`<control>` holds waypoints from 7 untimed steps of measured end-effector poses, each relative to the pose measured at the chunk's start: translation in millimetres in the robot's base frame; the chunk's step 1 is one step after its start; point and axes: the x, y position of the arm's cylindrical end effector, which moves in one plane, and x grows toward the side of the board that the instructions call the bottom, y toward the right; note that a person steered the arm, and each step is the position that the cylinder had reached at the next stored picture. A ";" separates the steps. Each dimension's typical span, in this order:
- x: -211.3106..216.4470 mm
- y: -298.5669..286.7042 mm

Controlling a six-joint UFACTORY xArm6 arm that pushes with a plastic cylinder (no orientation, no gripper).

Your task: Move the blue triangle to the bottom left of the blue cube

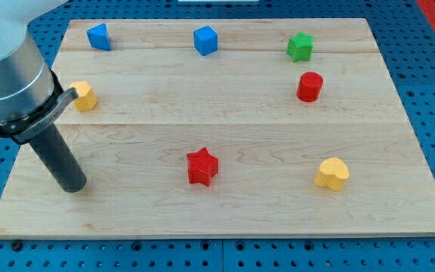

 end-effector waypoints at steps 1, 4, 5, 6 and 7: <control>-41.6 24.3; -203.8 -10.0; -209.4 -53.1; -253.0 -86.4; -309.9 -85.2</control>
